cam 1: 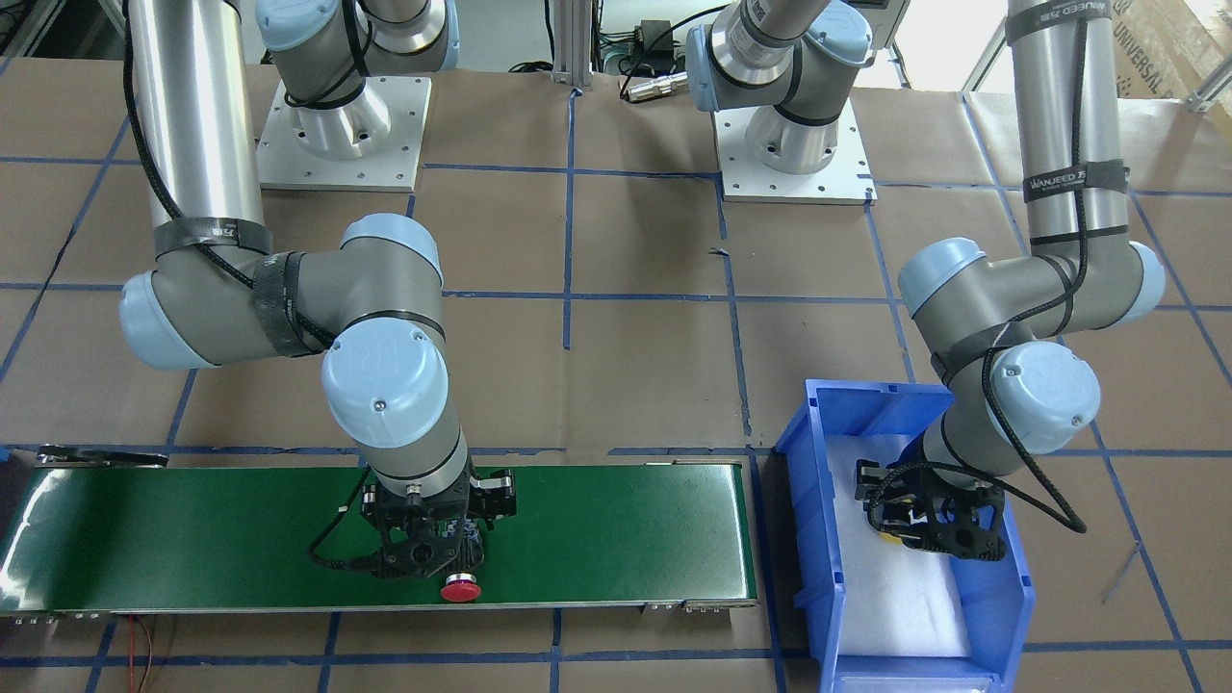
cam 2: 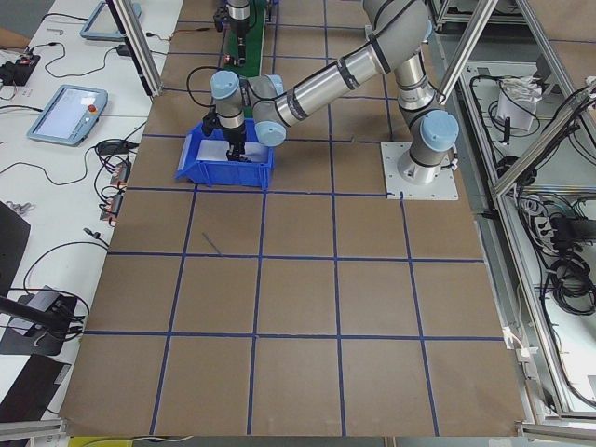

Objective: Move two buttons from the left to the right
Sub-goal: 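Lift yellow button with left gripper while right gripper carries red button to bin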

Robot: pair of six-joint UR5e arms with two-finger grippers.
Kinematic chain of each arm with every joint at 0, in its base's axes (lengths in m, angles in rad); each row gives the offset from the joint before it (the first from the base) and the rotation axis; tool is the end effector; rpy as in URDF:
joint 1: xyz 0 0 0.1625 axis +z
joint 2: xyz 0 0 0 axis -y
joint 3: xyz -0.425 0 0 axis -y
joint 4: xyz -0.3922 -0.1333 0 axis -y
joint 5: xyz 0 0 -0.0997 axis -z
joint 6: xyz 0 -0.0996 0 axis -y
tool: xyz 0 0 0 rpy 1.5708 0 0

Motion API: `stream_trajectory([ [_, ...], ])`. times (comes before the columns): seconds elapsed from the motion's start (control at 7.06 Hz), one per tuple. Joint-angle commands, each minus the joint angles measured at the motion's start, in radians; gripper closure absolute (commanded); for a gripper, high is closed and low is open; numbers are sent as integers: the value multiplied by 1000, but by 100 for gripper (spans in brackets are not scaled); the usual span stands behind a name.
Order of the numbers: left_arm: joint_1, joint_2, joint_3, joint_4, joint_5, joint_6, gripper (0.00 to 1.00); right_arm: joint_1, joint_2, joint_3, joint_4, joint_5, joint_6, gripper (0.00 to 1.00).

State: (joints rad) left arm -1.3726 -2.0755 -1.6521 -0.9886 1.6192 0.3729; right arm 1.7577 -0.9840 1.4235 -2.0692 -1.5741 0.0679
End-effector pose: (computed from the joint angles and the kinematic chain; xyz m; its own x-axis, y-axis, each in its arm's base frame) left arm -0.0016 -0.6445 0.2177 -0.9837 0.1742 -0.0437 0.1734 0.9846 0.0212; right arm 0.2599 -0.6588 0.2560 -0.9929 -0.1186 -0.0007 -0.1184 0.9912 -0.0590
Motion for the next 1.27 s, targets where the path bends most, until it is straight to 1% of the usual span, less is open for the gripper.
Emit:
stream_trajectory([
  [0.0,1,2,3,1,1,0,59,0,-1,20,-2,-1,-17,62],
  [0.14,-2,21,21,1,5,-3,61,-3,-2,11,7,-3,-23,93],
  [0.28,-3,55,26,-17,5,-6,61,-18,-8,8,9,-3,-81,95],
  [0.57,-6,147,43,-131,5,-26,61,-58,-36,-15,26,-14,-134,95],
  [0.71,-14,176,75,-200,2,-66,61,-119,-59,-35,100,-14,-222,94],
  [0.85,-20,186,131,-276,-8,-112,61,-189,-96,-40,150,-12,-305,95],
  [0.99,-37,186,182,-339,-10,-126,61,-254,-138,-26,176,-12,-418,95],
  [1.13,-64,186,213,-363,-10,-175,61,-327,-166,-11,207,-17,-504,95],
])
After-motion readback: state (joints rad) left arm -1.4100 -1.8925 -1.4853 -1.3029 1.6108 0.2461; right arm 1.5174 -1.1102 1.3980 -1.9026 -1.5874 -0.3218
